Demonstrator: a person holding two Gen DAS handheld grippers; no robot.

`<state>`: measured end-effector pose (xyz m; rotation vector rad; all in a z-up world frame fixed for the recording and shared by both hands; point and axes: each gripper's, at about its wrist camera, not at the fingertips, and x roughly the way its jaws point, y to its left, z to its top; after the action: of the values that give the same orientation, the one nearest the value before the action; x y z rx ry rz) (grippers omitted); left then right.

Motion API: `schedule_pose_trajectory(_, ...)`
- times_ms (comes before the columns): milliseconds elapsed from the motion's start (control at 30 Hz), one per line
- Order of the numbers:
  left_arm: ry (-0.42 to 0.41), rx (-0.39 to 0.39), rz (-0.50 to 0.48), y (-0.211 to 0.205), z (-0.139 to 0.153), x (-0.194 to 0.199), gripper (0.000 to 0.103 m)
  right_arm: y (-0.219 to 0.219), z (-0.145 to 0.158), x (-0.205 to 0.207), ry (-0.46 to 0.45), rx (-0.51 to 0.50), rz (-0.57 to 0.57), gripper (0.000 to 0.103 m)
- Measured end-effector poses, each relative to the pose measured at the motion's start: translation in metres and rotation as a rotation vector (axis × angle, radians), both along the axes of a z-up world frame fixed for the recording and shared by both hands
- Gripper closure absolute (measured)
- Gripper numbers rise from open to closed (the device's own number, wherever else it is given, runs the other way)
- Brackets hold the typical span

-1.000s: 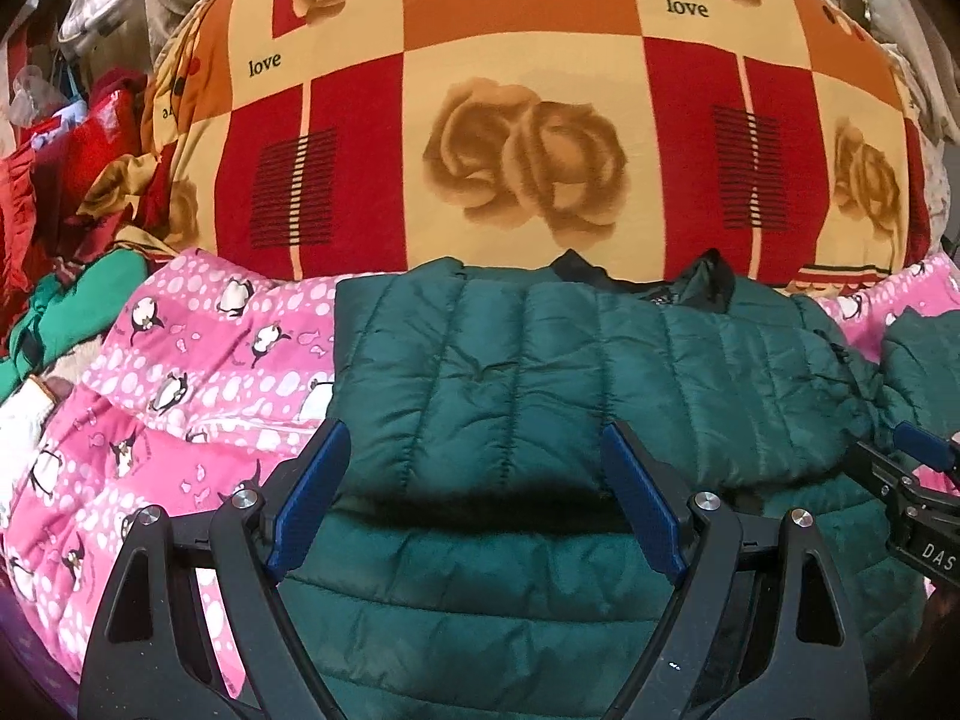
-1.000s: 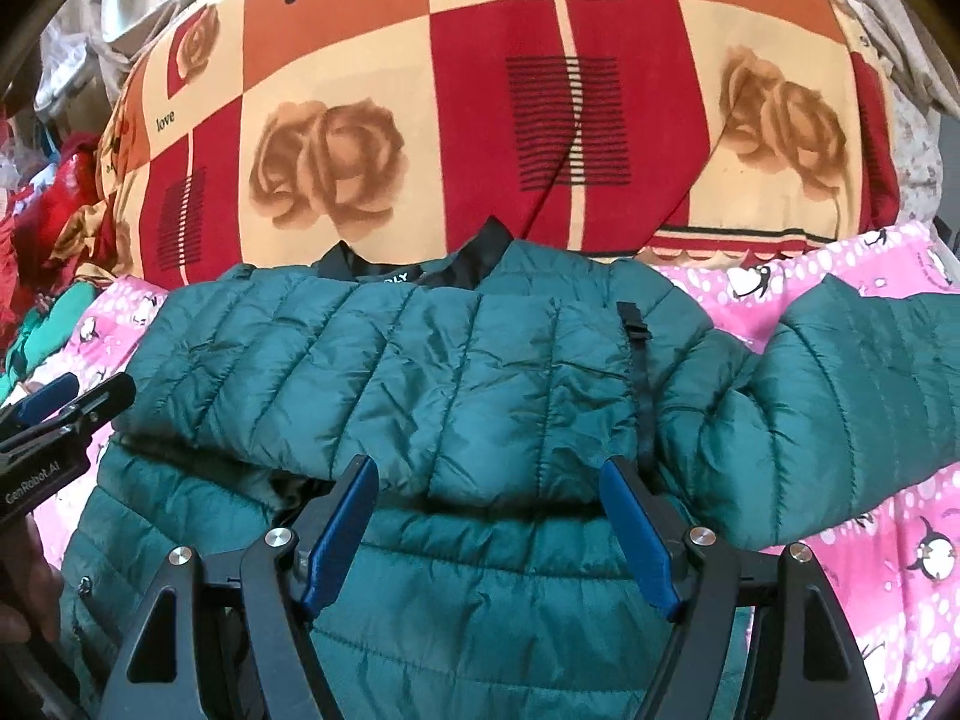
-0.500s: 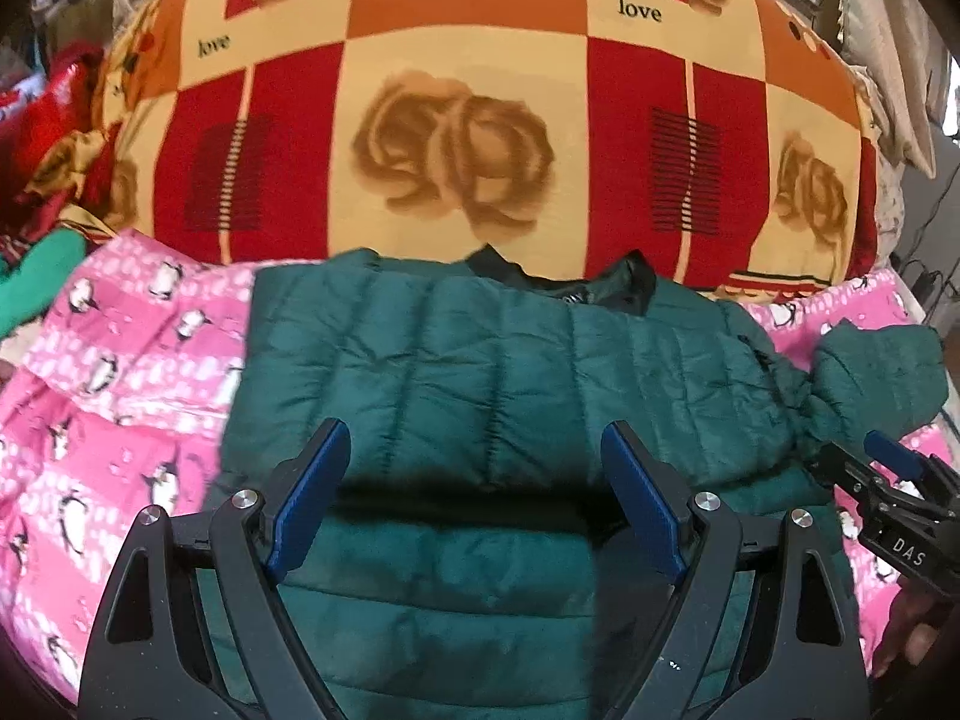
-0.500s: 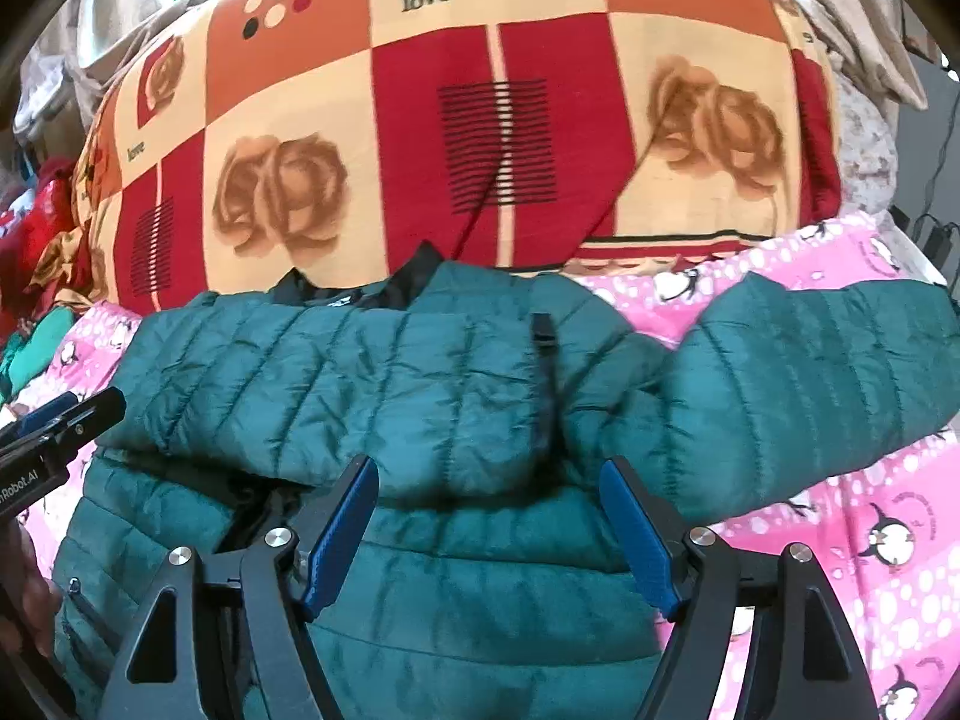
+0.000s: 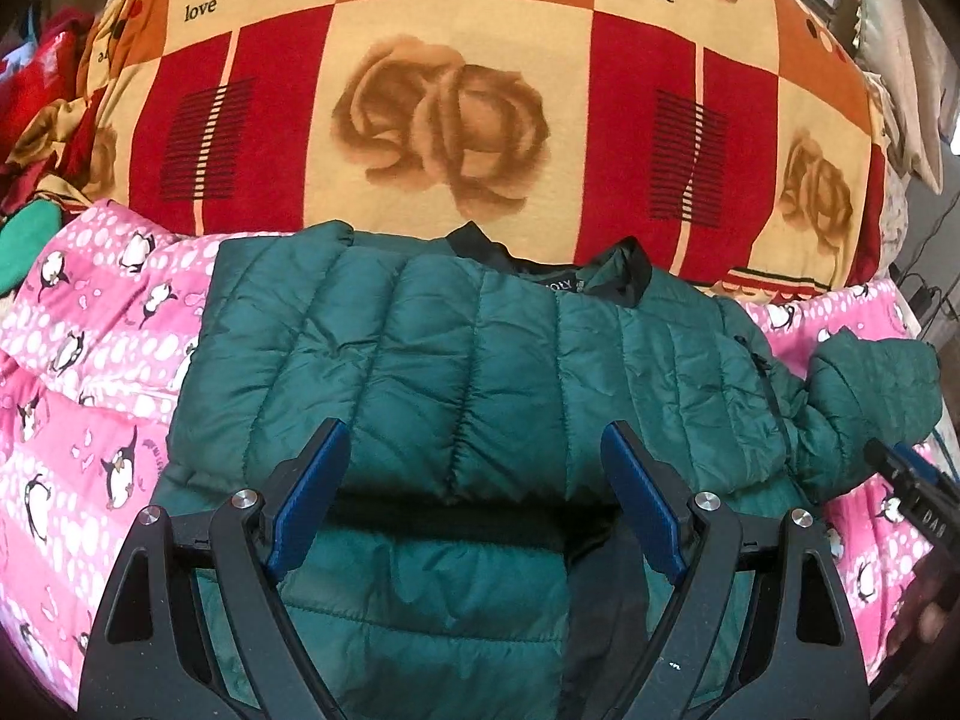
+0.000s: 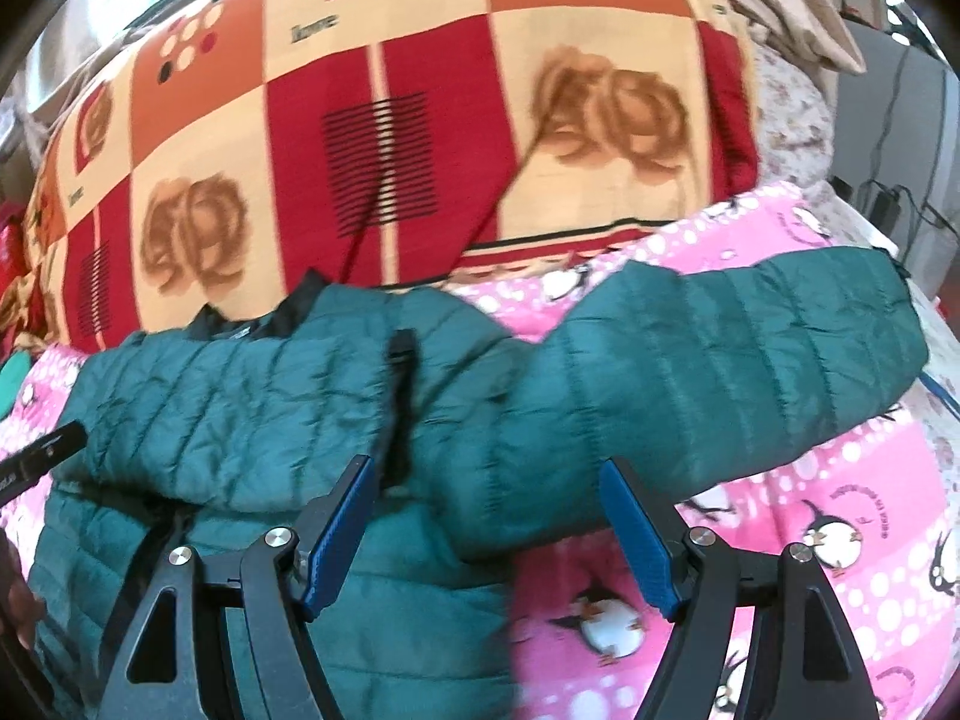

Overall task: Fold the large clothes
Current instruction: 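Move the right gripper to the other sleeve cuff and close on it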

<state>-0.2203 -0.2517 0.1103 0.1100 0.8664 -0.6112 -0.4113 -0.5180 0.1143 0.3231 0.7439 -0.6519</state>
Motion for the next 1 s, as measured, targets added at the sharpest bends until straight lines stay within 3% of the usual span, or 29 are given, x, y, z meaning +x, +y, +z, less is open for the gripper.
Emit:
schedule_pose_trajectory(600, 0.013, -0.023, -0.030, -0.017, -0.007, 0.010, 0.017, -0.062, -0.007, -0.028, 0.038, -0.007, -0.122, 0.029)
schedule_pose_trajectory(1000, 0.090, -0.044, -0.060, -0.027, -0.019, 0.015, 0.017, -0.103, -0.005, -0.055, 0.042, -0.017, -0.225, 0.029)
